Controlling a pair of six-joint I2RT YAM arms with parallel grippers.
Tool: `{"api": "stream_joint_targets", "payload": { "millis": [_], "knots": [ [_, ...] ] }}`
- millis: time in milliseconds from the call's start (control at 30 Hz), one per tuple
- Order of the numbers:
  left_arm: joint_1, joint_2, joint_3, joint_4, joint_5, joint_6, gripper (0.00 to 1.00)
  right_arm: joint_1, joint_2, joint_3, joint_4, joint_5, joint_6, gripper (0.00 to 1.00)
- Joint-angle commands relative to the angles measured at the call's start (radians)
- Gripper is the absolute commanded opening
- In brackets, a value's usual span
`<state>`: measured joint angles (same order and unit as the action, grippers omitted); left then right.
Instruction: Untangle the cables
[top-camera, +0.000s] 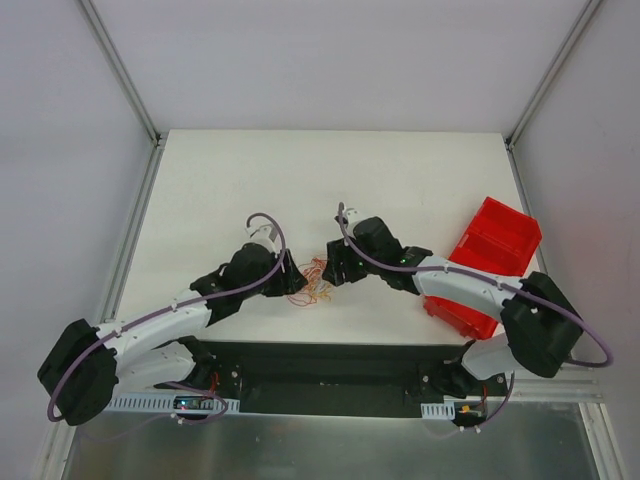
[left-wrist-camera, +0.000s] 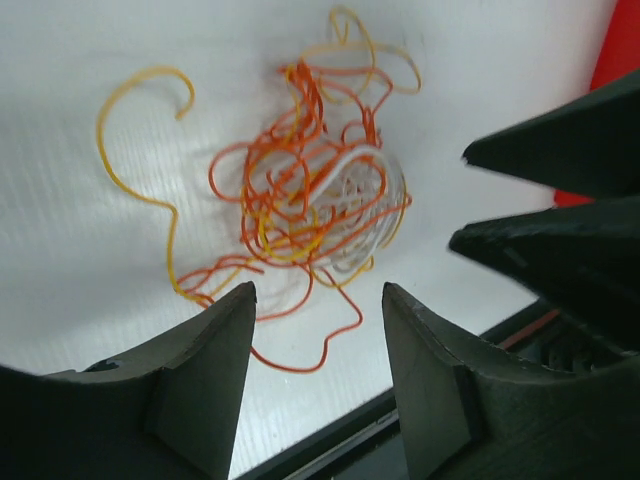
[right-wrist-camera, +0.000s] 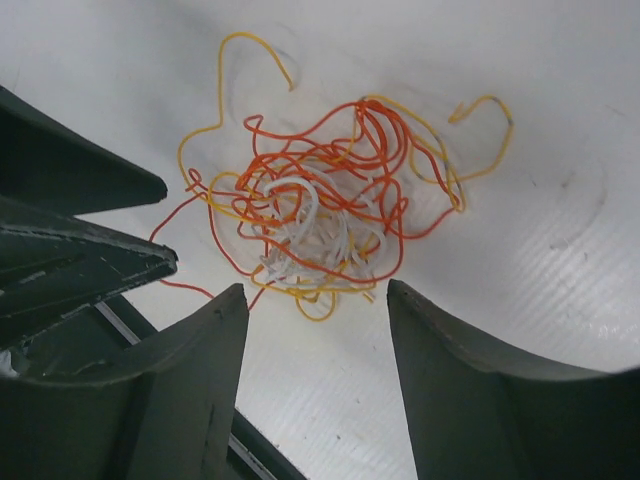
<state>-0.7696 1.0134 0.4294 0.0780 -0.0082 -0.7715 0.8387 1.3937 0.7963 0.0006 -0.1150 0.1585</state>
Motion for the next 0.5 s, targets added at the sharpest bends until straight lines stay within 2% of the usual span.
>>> {"api": "stream_joint_targets", "payload": {
  "millis": [0, 33, 100, 167, 233, 300, 333, 367, 400, 433, 467],
  "knots": [
    [0.084, 0.008, 0.095, -0.073, 0.053, 0.083, 0.53, 0.005, 0.088, 0.084, 0.081, -0.094, -0.097, 0.57],
    [0.105, 0.005, 0.095, -0.073, 0.056, 0.084, 0.54, 0.005, 0.106, 0.093, 0.079, -0.101, -0.1, 0.53],
    [0.147, 0.013, 0.101, -0.066, 0.094, 0.095, 0.64, 0.007, 0.137, 0.107, 0.084, -0.124, -0.096, 0.47],
    [0.182, 0.048, 0.126, -0.05, 0.166, 0.118, 0.68, 0.017, 0.159, 0.11, 0.091, -0.132, -0.088, 0.42],
    [0.193, 0.1, 0.161, -0.049, 0.209, 0.149, 0.7, 0.025, 0.175, 0.104, 0.11, -0.126, -0.067, 0.31],
    [0.193, 0.158, 0.186, -0.043, 0.244, 0.152, 0.69, 0.025, 0.183, 0.098, 0.113, -0.132, -0.051, 0.13],
    [0.193, 0.192, 0.198, -0.032, 0.266, 0.153, 0.69, 0.023, 0.176, 0.093, 0.114, -0.14, -0.047, 0.08],
    [0.193, 0.223, 0.206, -0.021, 0.289, 0.155, 0.68, 0.025, 0.16, 0.078, 0.122, -0.146, -0.04, 0.06],
    [0.193, 0.256, 0.216, -0.011, 0.313, 0.159, 0.68, 0.023, 0.14, 0.064, 0.136, -0.149, -0.033, 0.09],
    [0.193, 0.284, 0.223, 0.003, 0.336, 0.161, 0.68, 0.02, 0.117, 0.044, 0.145, -0.138, -0.025, 0.14],
    [0.194, 0.307, 0.226, 0.02, 0.352, 0.161, 0.67, 0.014, 0.091, 0.028, 0.148, -0.121, -0.011, 0.28]
  ]
}}
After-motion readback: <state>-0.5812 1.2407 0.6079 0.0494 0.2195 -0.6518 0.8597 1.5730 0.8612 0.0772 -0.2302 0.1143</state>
